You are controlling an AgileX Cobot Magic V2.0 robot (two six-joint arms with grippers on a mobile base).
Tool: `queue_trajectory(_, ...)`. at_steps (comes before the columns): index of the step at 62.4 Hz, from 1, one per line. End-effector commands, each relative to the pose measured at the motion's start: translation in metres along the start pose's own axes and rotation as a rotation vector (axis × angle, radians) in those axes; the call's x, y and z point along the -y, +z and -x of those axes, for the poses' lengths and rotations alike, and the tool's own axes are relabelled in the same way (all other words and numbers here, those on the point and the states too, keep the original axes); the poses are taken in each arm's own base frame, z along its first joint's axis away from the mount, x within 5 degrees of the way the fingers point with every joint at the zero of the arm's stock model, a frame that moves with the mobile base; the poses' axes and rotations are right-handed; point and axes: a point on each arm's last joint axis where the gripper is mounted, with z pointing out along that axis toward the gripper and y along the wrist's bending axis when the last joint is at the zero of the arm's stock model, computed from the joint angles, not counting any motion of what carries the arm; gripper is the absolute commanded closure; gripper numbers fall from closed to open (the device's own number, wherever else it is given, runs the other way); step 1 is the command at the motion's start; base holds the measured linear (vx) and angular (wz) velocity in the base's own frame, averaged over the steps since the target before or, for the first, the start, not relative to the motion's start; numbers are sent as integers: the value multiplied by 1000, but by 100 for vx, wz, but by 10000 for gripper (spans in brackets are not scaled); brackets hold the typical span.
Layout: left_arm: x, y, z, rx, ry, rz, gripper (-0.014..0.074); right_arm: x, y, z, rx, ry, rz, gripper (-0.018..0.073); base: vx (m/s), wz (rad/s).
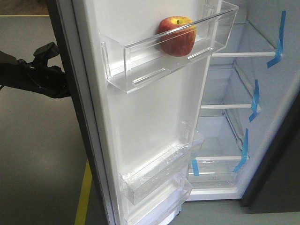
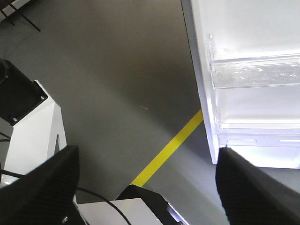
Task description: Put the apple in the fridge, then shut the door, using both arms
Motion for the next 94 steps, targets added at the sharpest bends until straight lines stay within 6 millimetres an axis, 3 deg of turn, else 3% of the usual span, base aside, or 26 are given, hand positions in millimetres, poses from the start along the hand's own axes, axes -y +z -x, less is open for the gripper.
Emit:
queue_trajectory(1,34,-18,18,95,37,-96,603,-2,-3,11,67,5,5,-12,0,0)
queue_trajectory(16,61,-3,11,46,75,-156,603,-2,-3,11,67,5,5,-12,0,0)
queue_trajectory(47,134,32,-14,-58,177,-301,603,-2,-3,11,67,5,5,-12,0,0)
queue_trajectory(94,275,71,-74,-44,348,-568,603,-2,-3,11,67,5,5,-12,0,0)
